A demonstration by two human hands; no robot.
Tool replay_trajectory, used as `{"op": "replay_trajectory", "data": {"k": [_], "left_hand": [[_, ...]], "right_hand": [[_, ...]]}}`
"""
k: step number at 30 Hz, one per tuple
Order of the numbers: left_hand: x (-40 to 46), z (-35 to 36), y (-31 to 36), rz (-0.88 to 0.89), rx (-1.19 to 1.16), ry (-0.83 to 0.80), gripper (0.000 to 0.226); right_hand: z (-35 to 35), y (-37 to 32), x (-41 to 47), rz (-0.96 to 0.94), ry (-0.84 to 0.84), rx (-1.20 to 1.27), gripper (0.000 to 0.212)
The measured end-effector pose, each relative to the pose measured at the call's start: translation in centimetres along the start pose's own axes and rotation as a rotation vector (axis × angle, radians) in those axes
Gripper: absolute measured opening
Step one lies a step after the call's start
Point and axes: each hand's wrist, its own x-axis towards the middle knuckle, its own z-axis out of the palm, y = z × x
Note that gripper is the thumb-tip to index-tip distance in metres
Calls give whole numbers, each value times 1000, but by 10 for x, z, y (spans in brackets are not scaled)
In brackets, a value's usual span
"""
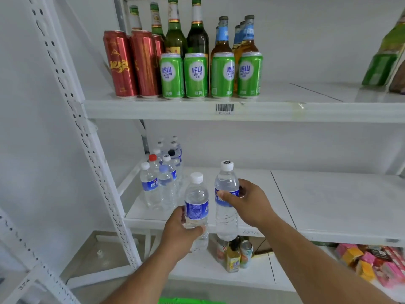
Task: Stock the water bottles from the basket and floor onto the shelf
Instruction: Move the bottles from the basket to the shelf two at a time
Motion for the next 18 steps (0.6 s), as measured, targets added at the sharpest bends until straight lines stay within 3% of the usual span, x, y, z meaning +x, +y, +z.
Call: {"op": "replay_trajectory", "data": {"k": [18], "left_hand": [[165, 19, -8, -1, -1, -47, 53]], "right_hand": [[34, 40, 148, 53, 16, -6, 26]]}}
